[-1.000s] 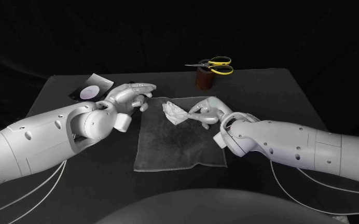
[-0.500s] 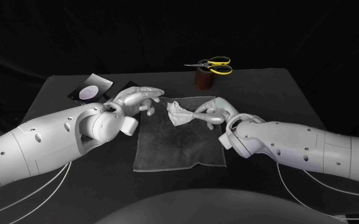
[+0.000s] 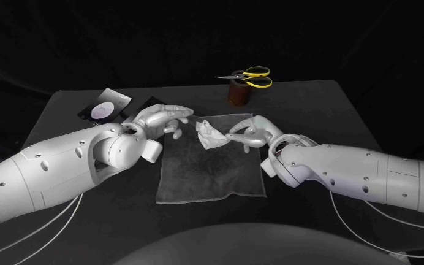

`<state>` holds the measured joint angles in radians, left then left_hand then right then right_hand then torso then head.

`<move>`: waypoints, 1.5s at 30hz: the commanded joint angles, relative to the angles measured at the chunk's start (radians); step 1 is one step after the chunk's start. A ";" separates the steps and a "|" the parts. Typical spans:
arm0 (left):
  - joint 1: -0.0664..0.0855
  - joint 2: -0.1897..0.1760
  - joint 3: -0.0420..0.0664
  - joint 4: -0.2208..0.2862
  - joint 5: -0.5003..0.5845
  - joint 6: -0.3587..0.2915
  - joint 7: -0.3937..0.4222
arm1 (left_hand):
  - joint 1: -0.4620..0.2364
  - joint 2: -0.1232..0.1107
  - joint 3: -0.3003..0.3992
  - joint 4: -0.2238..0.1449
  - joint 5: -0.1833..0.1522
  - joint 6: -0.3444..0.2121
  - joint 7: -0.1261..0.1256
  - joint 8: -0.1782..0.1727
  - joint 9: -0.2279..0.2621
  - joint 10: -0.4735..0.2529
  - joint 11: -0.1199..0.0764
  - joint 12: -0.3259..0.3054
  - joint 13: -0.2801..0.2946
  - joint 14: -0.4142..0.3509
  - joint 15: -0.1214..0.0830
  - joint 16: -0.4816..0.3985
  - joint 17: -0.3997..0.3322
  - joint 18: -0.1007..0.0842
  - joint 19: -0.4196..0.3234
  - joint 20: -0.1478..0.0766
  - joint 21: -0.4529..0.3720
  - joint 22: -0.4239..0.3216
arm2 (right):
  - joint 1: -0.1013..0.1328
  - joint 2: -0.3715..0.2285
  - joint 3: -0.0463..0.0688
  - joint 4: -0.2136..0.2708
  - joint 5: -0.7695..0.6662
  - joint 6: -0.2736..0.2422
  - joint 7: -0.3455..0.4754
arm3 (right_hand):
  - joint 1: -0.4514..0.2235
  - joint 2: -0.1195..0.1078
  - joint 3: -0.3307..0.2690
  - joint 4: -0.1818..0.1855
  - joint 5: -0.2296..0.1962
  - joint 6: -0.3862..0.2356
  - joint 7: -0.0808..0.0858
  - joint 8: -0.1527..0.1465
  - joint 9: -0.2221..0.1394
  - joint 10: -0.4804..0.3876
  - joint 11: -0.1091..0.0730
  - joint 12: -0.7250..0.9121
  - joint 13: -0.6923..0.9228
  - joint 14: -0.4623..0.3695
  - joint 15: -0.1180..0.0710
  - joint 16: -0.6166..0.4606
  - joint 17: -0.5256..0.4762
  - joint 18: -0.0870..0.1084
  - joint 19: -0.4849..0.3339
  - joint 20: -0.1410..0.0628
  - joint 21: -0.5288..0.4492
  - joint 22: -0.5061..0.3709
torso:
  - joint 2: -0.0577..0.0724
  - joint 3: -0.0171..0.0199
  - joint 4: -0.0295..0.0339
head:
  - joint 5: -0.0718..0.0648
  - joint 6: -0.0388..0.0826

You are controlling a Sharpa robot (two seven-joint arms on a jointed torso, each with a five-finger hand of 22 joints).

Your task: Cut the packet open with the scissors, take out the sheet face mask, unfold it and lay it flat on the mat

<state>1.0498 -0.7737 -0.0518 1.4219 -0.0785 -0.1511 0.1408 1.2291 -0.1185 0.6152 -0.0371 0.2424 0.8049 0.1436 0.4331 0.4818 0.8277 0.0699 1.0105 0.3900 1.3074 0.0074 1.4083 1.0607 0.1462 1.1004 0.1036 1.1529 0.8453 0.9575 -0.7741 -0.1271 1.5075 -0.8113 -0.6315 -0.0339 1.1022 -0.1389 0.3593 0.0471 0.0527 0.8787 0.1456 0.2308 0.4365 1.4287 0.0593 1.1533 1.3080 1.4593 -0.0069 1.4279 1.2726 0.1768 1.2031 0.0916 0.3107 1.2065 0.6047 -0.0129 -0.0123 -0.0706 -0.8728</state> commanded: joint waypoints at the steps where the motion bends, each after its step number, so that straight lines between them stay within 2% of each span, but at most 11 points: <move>1: 0.000 0.003 0.000 0.000 -0.008 0.010 -0.003 | -0.009 -0.003 -0.007 0.002 0.004 0.007 0.002 -0.007 -0.001 -0.001 0.001 -0.003 -0.002 -0.007 0.000 -0.005 -0.002 0.008 -0.003 0.000 -0.005 0.000 | 0.002 -0.017 0.000 0.013 -0.157 0.049 -0.055 | 0.007 -0.008 -0.019 0.009 0.013 -0.011 0.001 -0.006 -0.002 -0.019 0.002 -0.027 0.004 -0.012 0.002 -0.009 -0.021 -0.002 -0.009 0.004 -0.008 -0.006 | -0.001 -0.0005 -0.0008 | -0.002 0.000; 6: 0.000 0.003 -0.001 -0.002 -0.009 0.010 -0.003 | -0.009 -0.003 -0.007 0.002 0.004 0.007 0.002 -0.007 -0.001 -0.001 0.001 -0.003 -0.002 -0.007 0.000 -0.005 -0.002 0.008 -0.003 0.000 -0.005 0.000 | 0.019 -0.045 0.001 0.031 -0.255 0.059 -0.077 | 0.032 0.000 -0.036 0.017 0.049 -0.001 0.000 0.003 -0.001 -0.043 0.002 -0.065 -0.025 -0.030 0.004 -0.025 -0.052 0.003 -0.016 0.010 -0.020 -0.016 | -0.001 -0.0006 -0.0005 | -0.004 0.000; 9: 0.000 0.002 -0.001 -0.002 -0.009 0.010 -0.003 | -0.009 -0.003 -0.008 0.003 0.004 0.007 0.002 -0.007 -0.002 -0.001 0.001 -0.004 -0.003 -0.006 0.000 -0.005 -0.002 0.008 -0.003 0.000 -0.006 -0.001 | 0.033 -0.058 0.001 0.044 -0.327 0.065 -0.080 | 0.063 0.008 -0.031 0.014 0.081 0.019 -0.003 0.008 -0.002 -0.109 -0.001 -0.198 -0.114 -0.079 0.003 -0.080 -0.145 0.004 -0.032 0.013 -0.040 -0.031 | 0.000 -0.0003 -0.0003 | -0.004 0.000; 13: 0.000 0.002 -0.001 -0.002 -0.012 0.011 -0.002 | -0.009 -0.003 -0.008 0.003 0.004 0.007 0.002 -0.007 -0.002 -0.001 0.001 -0.004 -0.003 -0.006 0.000 -0.005 -0.002 0.008 -0.003 0.000 -0.006 -0.001 | 0.055 -0.070 0.002 0.069 -0.464 0.079 -0.084 | 0.106 -0.009 -0.009 0.003 0.084 0.070 -0.007 0.004 -0.016 -0.267 -0.003 -0.516 -0.347 -0.206 0.004 -0.226 -0.368 0.004 -0.072 0.018 -0.091 -0.071 | 0.000 -0.0002 0.0004 | -0.001 0.000; 15: 0.000 0.003 -0.001 -0.002 -0.017 0.011 -0.001 | -0.008 -0.003 -0.008 0.003 0.004 0.006 0.002 -0.008 -0.002 -0.001 0.001 -0.004 -0.003 -0.007 0.000 -0.006 -0.003 0.008 -0.003 0.000 -0.007 -0.002 | 0.064 -0.071 0.002 0.079 -0.542 0.085 -0.090 | 0.118 -0.024 0.009 0.001 0.083 0.087 -0.008 -0.003 -0.027 -0.276 -0.002 -0.563 -0.411 -0.258 0.007 -0.294 -0.463 0.004 -0.084 0.023 -0.117 -0.095 | 0.000 -0.0001 0.0002 | 0.000 0.000; 17: -0.001 0.003 -0.002 -0.002 -0.023 0.012 0.000 | -0.008 -0.003 -0.008 0.003 0.004 0.006 0.002 -0.008 -0.002 -0.001 0.001 -0.004 -0.003 -0.007 0.000 -0.006 -0.003 0.008 -0.003 0.000 -0.007 -0.002 | 0.071 -0.068 0.002 0.088 -0.620 0.091 -0.100 | 0.125 -0.034 0.016 -0.003 0.082 0.093 -0.008 -0.008 -0.031 -0.272 -0.003 -0.574 -0.433 -0.261 0.007 -0.302 -0.475 0.005 -0.083 0.023 -0.125 -0.104 | 0.000 -0.0003 0.0004 | -0.001 0.000; 20: -0.001 0.005 -0.002 -0.002 -0.031 0.014 0.002 | -0.007 -0.003 -0.008 0.003 0.004 0.006 0.002 -0.008 -0.003 -0.001 0.001 -0.004 -0.004 -0.008 0.000 -0.007 -0.006 0.008 -0.004 0.000 -0.008 -0.004 | 0.083 -0.056 0.002 0.101 -0.763 0.118 -0.137 | 0.132 -0.059 0.014 -0.011 0.081 0.104 -0.015 -0.015 -0.040 -0.232 -0.009 -0.550 -0.444 -0.182 0.000 -0.218 -0.361 0.006 -0.059 0.018 -0.121 -0.109 | 0.000 -0.0004 0.0021 | -0.001 0.000; 23: -0.002 0.005 -0.002 -0.003 -0.034 0.014 0.003 | -0.006 -0.002 -0.009 0.003 0.004 0.006 0.002 -0.008 -0.003 -0.001 0.001 -0.005 -0.004 -0.009 0.000 -0.007 -0.007 0.009 -0.005 0.001 -0.009 -0.005 | 0.093 -0.035 0.002 0.099 -0.871 0.169 -0.186 | 0.132 -0.076 0.003 -0.013 0.084 0.114 -0.021 -0.024 -0.049 -0.133 -0.016 -0.312 -0.288 -0.100 -0.007 -0.108 -0.217 0.006 -0.025 0.010 -0.104 -0.101 | 0.000 -0.0007 0.0019 | 0.001 0.000; 28: -0.003 0.006 -0.002 -0.002 -0.037 0.015 0.004 | -0.006 -0.002 -0.009 0.003 0.004 0.006 0.002 -0.008 -0.003 -0.001 0.001 -0.005 -0.004 -0.009 0.000 -0.007 -0.007 0.009 -0.005 0.001 -0.009 -0.005 | 0.100 0.003 0.001 0.080 -0.980 0.242 -0.254 | 0.136 -0.078 -0.017 -0.011 0.095 0.123 -0.020 -0.041 -0.063 -0.024 -0.016 0.004 -0.061 0.003 -0.010 0.028 0.002 0.005 0.027 -0.001 -0.063 -0.069 | 0.000 -0.0026 0.0021 | 0.001 0.000; 32: -0.003 0.006 -0.002 -0.001 -0.038 0.014 0.005 | -0.006 -0.002 -0.009 0.003 0.004 0.006 0.002 -0.008 -0.003 -0.001 0.001 -0.005 -0.004 -0.009 0.000 -0.007 -0.007 0.009 -0.005 0.001 -0.009 -0.005 | 0.101 0.027 -0.001 0.061 -1.026 0.271 -0.294 | 0.140 -0.079 -0.037 -0.010 0.101 0.127 -0.017 -0.050 -0.070 0.022 -0.012 0.138 0.040 0.051 -0.007 0.083 0.120 0.004 0.049 -0.006 -0.038 -0.043 | 0.000 -0.0015 0.0003 | 0.002 0.000; 45: -0.003 0.005 -0.002 0.000 -0.039 0.013 0.004 | -0.006 -0.002 -0.009 0.003 0.004 0.006 0.002 -0.008 -0.003 -0.001 0.001 -0.005 -0.004 -0.009 0.000 -0.007 -0.007 0.009 -0.005 0.001 -0.009 -0.005 | 0.096 0.080 -0.006 0.006 -1.081 0.288 -0.347 | 0.144 -0.068 -0.049 -0.006 0.111 0.139 -0.018 -0.052 -0.074 0.049 -0.013 0.213 0.098 0.076 -0.007 0.111 0.191 0.003 0.061 -0.008 -0.013 -0.018 | 0.001 -0.0001 -0.0003 | 0.003 0.000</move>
<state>1.0467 -0.7701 -0.0548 1.4191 -0.1115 -0.1501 0.1360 1.2291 -0.1185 0.6125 -0.0345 0.2423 0.8046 0.1434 0.4291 0.4794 0.8277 0.0699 1.0105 0.3869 1.3075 0.0073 1.4045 1.0535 0.1452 1.1004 0.1037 1.1482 0.8402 1.0549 -0.6952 -0.1326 1.5159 -1.8441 -0.3714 -0.3468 1.2419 -0.2119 0.3171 0.0399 0.1574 1.0107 0.1291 0.1854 0.3641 1.4599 0.0500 1.3632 1.3093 1.4620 -0.0163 1.5351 1.3103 0.1615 1.2558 0.0825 0.2939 1.1870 0.6048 -0.0134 -0.0118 -0.0672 -0.8728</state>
